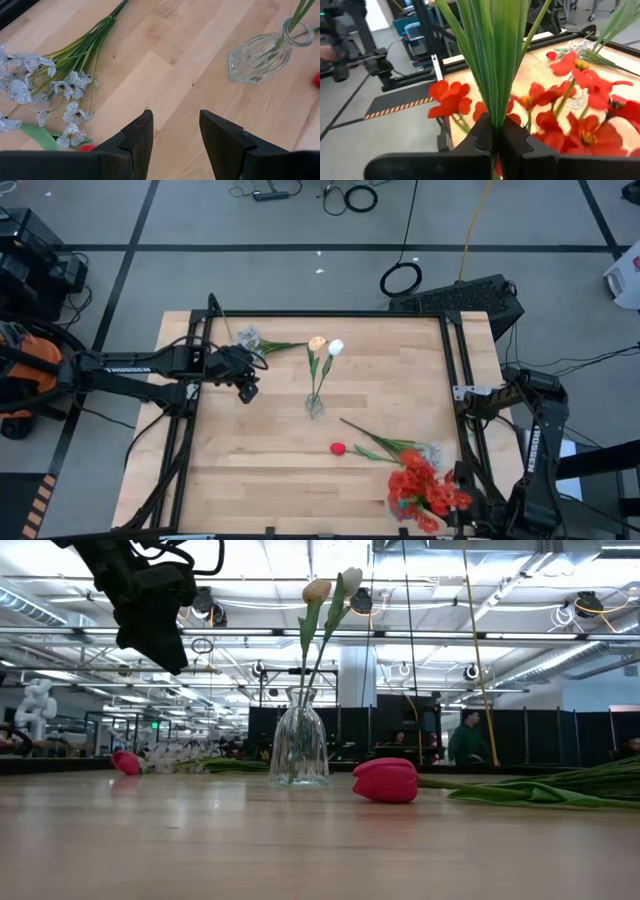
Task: Sort flowers into vase by color
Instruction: Put the red flowers into the blue vase
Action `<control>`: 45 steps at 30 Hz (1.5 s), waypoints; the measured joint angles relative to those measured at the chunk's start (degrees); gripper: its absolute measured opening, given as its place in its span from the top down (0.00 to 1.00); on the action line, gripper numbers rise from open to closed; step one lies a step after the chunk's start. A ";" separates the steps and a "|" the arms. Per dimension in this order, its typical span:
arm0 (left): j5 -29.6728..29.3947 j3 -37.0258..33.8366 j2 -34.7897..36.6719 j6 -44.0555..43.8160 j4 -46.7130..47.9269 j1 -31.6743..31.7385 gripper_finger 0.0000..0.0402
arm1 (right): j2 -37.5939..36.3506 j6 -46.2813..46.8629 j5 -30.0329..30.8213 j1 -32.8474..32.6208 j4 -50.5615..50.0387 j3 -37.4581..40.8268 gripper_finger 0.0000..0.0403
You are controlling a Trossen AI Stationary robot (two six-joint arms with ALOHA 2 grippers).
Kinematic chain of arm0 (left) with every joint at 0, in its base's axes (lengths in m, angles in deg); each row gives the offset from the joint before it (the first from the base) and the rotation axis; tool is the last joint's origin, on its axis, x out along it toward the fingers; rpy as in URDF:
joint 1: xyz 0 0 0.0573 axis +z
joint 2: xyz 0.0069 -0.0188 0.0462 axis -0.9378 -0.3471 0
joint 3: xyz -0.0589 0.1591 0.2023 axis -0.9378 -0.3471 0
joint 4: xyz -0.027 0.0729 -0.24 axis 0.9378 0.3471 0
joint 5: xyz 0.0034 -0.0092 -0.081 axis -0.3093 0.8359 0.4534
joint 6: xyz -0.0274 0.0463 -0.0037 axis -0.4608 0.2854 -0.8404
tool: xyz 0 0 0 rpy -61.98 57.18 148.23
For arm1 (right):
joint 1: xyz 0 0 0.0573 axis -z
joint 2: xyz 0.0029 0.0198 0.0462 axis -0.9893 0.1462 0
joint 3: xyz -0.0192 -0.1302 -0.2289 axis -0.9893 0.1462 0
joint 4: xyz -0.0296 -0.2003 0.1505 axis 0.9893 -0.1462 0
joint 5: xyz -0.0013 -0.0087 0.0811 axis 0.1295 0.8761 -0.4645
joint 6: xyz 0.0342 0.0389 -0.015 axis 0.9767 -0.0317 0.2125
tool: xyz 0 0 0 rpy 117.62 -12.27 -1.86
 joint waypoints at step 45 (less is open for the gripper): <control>0.68 -0.02 0.02 -1.53 -0.13 -0.63 0.59 | 7.17 -9.04 5.51 2.12 2.32 0.11 0.96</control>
